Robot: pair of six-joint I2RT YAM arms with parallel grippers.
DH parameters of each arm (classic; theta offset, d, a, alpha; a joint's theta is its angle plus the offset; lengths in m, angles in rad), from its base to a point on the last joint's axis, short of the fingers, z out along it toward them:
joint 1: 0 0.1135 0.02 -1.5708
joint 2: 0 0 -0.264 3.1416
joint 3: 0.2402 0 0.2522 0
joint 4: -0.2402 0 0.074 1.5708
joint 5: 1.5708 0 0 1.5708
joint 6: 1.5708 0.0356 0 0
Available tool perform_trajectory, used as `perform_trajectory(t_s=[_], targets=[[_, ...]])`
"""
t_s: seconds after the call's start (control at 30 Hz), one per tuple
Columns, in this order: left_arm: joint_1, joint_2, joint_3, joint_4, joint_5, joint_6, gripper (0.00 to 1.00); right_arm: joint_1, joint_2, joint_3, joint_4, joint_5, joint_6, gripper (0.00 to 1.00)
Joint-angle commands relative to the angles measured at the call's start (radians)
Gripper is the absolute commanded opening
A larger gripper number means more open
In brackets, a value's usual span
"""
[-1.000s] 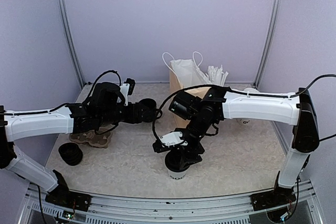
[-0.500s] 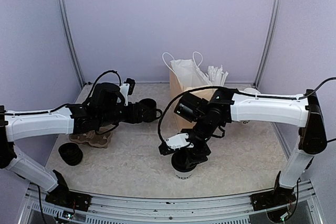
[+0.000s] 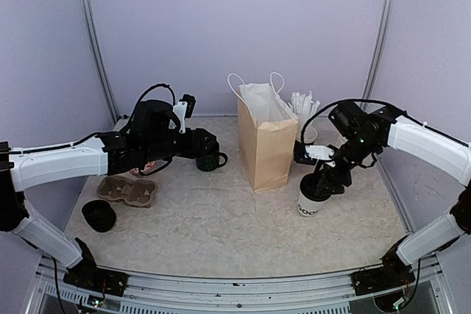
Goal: Pack the takeout coffee
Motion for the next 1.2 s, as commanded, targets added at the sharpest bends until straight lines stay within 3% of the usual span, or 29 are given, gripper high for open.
perform_trajectory(t_s=[0.0,0.2,0.63,0.93,1.17], targets=[[0.011,0.017,0.06,-0.026,0.004,0.019,0.64,-0.167,-0.093,-0.053,-0.038,-0.023,-0.04,0.69],[0.015,0.029,0.089,-0.041,0.003,0.028,0.64,-0.384,-0.117,-0.068,-0.054,-0.042,-0.075,0.69],[0.021,0.028,0.081,-0.048,0.007,0.035,0.64,-0.731,-0.058,-0.093,-0.055,-0.031,-0.125,0.69],[0.036,0.03,0.058,-0.03,0.026,0.037,0.64,-0.831,0.012,-0.074,-0.031,0.0,-0.082,0.71],[0.047,0.019,0.052,-0.034,0.032,0.041,0.64,-0.836,0.013,-0.005,-0.066,-0.021,-0.058,0.83]])
